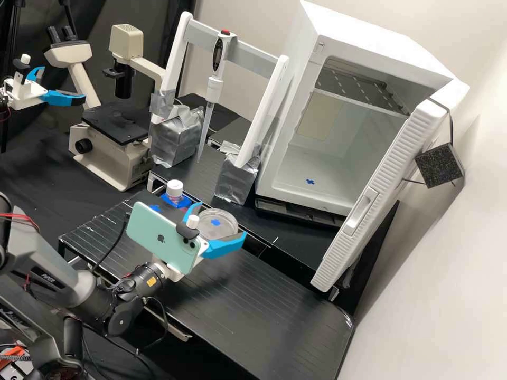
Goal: Move the petri dish to the incubator
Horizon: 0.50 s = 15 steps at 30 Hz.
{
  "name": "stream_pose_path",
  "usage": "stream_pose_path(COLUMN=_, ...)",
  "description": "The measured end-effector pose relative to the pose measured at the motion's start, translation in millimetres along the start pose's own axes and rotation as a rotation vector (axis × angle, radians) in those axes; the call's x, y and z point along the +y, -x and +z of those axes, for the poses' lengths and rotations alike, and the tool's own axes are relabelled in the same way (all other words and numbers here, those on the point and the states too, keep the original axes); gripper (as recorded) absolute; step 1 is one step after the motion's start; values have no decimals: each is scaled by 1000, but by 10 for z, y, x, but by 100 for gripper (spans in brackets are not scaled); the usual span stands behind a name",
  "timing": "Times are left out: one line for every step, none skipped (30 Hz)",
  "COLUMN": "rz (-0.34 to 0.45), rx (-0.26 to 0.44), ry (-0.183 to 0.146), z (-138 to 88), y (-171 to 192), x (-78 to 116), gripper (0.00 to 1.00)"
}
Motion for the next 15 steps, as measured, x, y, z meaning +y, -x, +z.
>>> stream_pose_path(rz=13, rx=-13, ry=-8, z=20, y=-35, x=10, gripper=0)
stream_pose_path(rz=22, rx=-30, ry=-15, z=49, y=-75, x=19, gripper=0)
stream_pose_path(rz=35, rx=-51, ry=-17, z=88, y=-158, x=40, gripper=0)
stream_pose_path(rz=44, rx=-70, ry=-16, z=122, y=-213, x=52, gripper=0)
stream_pose_path(rz=57, rx=-81, ry=-13, z=150, y=-310, x=82, gripper=0)
stream_pose_path(rz=73, rx=-88, ry=-13, z=174, y=-414, x=113, gripper=0)
stream_pose_path(rz=86, rx=-93, ry=-9, z=193, y=-500, x=138, gripper=0)
stream_pose_path(rz=102, rx=-87, ry=-8, z=198, y=-606, x=173, gripper=0)
stream_pose_path(rz=128, rx=-85, ry=-7, z=219, y=-766, x=219, gripper=0)
stream_pose_path(rz=143, rx=-90, ry=-8, z=245, y=-858, x=238, gripper=0)
stream_pose_path(rz=157, rx=-87, ry=-6, z=255, y=-944, x=264, gripper=0)
stream_pose_path(rz=172, rx=-71, ry=-6, z=245, y=-1048, x=297, gripper=0)
stream_pose_path(rz=188, rx=-61, ry=-8, z=249, y=-1155, x=328, gripper=0)
stream_pose_path(rz=208, rx=-50, ry=-11, z=260, y=-1288, x=365, gripper=0)
stream_pose_path(rz=219, rx=-36, ry=-12, z=249, y=-1393, x=394, gripper=0)
